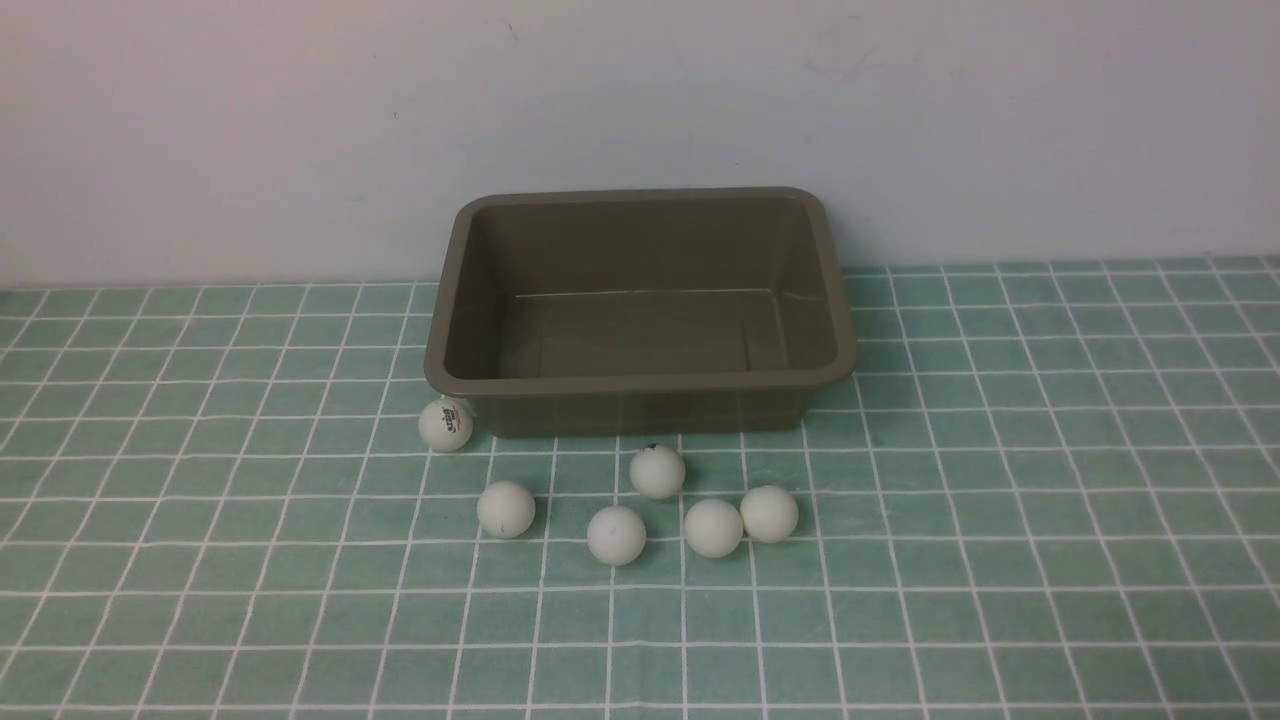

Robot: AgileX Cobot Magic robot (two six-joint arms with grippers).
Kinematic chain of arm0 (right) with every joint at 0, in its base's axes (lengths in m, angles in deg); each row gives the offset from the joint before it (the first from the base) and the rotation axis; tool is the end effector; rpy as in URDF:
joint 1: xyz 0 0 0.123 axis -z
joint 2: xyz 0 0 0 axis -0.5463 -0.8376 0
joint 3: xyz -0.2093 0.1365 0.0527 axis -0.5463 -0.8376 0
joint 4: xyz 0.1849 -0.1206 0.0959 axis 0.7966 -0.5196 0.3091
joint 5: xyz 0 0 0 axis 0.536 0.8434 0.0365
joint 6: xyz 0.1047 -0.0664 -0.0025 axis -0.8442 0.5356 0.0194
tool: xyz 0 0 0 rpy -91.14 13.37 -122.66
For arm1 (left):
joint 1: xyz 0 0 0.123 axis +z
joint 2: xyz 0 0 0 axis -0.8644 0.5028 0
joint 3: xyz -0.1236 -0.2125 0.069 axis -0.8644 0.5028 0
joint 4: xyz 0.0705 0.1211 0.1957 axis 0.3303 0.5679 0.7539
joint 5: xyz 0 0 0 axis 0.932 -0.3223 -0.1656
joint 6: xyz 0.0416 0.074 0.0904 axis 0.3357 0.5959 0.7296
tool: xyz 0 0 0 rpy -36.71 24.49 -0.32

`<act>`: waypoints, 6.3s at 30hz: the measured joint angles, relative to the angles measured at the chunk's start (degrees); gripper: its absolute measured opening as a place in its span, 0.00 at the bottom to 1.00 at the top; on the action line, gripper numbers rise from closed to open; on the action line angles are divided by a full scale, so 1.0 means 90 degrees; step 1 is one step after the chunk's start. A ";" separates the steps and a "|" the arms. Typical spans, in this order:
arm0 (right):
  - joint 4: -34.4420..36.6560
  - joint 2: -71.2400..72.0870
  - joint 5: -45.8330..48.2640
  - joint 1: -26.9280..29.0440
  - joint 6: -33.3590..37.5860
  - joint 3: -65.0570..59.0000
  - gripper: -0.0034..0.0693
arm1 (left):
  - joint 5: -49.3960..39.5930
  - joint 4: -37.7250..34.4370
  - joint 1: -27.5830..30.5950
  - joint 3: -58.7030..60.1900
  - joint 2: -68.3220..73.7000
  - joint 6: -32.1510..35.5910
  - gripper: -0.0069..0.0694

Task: Put the table tennis balls in the box on the green coffee tablecloth.
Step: 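Reach for and grasp a ping pong ball on the table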

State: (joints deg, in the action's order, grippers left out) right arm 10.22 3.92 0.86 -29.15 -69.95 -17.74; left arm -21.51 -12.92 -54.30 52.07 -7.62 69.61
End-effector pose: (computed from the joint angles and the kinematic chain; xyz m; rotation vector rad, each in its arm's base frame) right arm 0.1040 0.0020 0.1660 0.0590 1.8378 0.0549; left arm 0.1007 0.0112 0.1595 -0.0258 1.9072 0.1290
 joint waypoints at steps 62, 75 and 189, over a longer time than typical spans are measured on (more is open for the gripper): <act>0.0745 0.0000 0.3608 0.0000 -0.0328 0.3874 0.58 | 0.1025 -0.2383 0.0000 0.0049 0.0000 -0.0799 0.51; 0.0772 0.0000 0.3905 0.0000 -0.0328 0.3874 0.58 | 0.1564 -0.4124 0.0000 0.0043 0.0000 -0.0799 0.51; 0.5792 -1.0033 0.1996 -0.1482 0.7322 0.6338 0.58 | -0.2466 -0.5103 0.0000 -0.3023 0.1403 0.3891 0.72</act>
State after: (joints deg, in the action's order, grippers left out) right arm 62.35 -86.38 18.83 -42.49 -4.06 39.30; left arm -43.71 -58.85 -54.30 24.86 5.00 104.63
